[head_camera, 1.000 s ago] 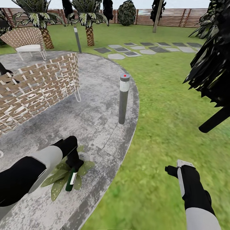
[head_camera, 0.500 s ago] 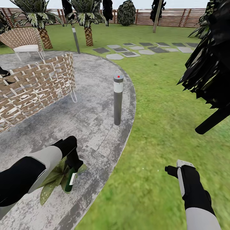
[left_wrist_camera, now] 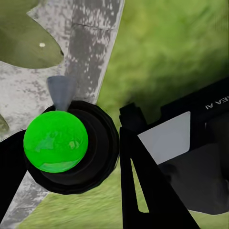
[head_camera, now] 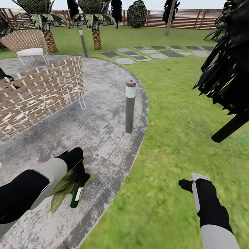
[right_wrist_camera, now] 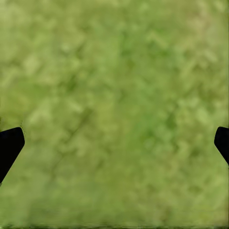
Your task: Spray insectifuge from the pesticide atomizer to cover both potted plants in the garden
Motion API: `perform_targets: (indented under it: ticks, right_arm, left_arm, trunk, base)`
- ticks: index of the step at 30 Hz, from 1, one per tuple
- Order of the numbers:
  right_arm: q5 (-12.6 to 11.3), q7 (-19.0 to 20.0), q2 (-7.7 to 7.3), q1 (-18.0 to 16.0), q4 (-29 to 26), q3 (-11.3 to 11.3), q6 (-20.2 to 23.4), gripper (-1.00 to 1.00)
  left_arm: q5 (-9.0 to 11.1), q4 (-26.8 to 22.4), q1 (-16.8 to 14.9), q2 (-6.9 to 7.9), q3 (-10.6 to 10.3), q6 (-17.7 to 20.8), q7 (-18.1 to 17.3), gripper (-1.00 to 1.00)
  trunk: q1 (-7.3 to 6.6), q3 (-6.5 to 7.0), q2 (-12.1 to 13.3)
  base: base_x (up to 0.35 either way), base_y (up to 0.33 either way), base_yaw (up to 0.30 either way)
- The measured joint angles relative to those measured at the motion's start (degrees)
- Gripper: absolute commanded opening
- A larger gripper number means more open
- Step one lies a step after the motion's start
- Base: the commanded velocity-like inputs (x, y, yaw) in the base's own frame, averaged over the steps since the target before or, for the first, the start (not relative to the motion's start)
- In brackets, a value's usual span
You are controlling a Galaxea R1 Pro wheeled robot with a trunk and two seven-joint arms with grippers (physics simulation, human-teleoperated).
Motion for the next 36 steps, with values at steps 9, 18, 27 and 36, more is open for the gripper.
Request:
perform_targets:
  ticks: [9,18,27,36]
  right_arm:
    - [0.0,0.0,0.0,0.0,0.0,0.0,0.0,1.0]
    - [0.0,0.0,0.01,0.0,0.0,0.0,0.0,1.0]
    - [0.0,0.0,0.01,0.0,0.1,0.0,0.0,1.0]
    - [0.0,0.0,0.02,0.0,0.0,0.0,0.0,1.0]
  left_arm:
    - [0.0,0.0,0.0,0.0,0.0,0.0,0.0,-1.0]
    - [0.0,0.0,0.1,-0.04,0.1,0.0,0.0,-1.0]
    - [0.0,0.0,0.1,-0.07,0.2,0.0,0.0,-1.0]
    - [0.0,0.0,0.1,-0.07,0.2,0.0,0.0,-1.0]
  trunk:
    - [0.0,0.0,0.0]
    - [-0.02,-0.22,0.0]
    - [-0.02,-0.66,0.0]
    - [-0.03,-0.93,0.0]
  base:
    - [-0.22,0.22,0.0]
    - [-0.047,0.043,0.173]
    - [0.0,0.0,0.241]
    - [0.039,-0.142,0.103]
